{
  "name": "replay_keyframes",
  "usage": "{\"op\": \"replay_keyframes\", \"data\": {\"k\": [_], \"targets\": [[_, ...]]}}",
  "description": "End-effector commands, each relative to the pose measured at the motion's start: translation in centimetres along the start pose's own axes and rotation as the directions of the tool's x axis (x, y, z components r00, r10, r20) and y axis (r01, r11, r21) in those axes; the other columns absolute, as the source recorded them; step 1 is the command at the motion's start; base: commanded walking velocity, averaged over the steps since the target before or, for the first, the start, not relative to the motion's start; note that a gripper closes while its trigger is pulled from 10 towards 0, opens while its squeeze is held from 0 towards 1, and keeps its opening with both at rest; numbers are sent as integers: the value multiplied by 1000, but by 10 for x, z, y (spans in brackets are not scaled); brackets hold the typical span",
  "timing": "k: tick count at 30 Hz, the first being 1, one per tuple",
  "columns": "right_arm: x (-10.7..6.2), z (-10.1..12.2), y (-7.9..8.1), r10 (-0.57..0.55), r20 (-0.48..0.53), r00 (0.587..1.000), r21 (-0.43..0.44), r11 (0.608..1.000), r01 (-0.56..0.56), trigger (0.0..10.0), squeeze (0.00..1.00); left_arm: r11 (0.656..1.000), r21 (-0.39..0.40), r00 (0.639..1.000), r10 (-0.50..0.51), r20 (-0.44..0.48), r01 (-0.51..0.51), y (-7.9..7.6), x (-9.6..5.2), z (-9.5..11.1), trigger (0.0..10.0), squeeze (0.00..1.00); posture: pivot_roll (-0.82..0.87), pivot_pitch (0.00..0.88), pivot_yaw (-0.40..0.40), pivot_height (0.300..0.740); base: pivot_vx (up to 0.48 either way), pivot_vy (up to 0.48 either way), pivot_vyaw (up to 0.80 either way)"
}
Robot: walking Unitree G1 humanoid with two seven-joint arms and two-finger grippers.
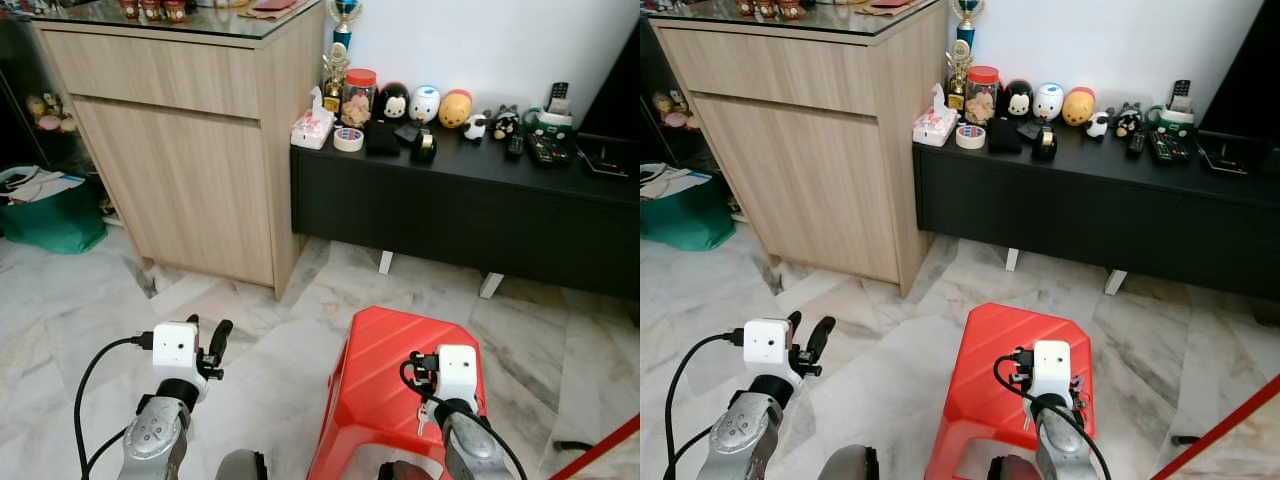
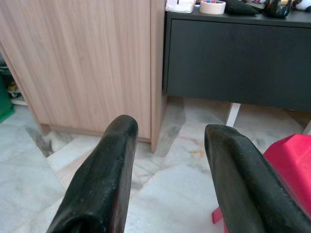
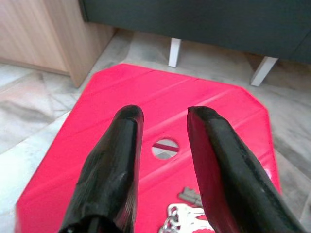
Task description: Hang keys on a hook
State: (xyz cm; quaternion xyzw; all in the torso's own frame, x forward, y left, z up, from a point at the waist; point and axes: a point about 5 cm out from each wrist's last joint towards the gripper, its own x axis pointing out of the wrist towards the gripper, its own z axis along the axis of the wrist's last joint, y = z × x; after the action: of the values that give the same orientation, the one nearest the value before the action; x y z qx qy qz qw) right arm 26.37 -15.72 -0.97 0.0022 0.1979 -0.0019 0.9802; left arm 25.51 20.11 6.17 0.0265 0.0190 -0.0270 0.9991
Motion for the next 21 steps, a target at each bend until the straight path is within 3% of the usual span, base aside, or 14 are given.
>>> {"op": "replay_keyframes", "data": {"k": [1,10,14,21], "targets": [[2,2,-3,-17,-6,1000,-23,1000,17,10000,0,1000,2,1000,-22,4,22,-4,0,1,10000,0,80,0,-57,595,0,0,0],[14,5,-2,-24,-72,997,-44,999,21,10000,0,999,4,999,-33,6,33,-6,2,3,10000,0,86,0,-49,595,0,0,0],[18,8,0,-21,-100,995,-14,1000,19,10000,0,999,5,999,-38,10,38,-7,3,5,10000,0,87,0,-47,595,0,0,0],[25,6,5,-32,-226,974,-31,999,25,10000,0,997,7,997,-77,23,77,-16,12,10,10000,0,109,0,-52,595,0,0,0]]}}
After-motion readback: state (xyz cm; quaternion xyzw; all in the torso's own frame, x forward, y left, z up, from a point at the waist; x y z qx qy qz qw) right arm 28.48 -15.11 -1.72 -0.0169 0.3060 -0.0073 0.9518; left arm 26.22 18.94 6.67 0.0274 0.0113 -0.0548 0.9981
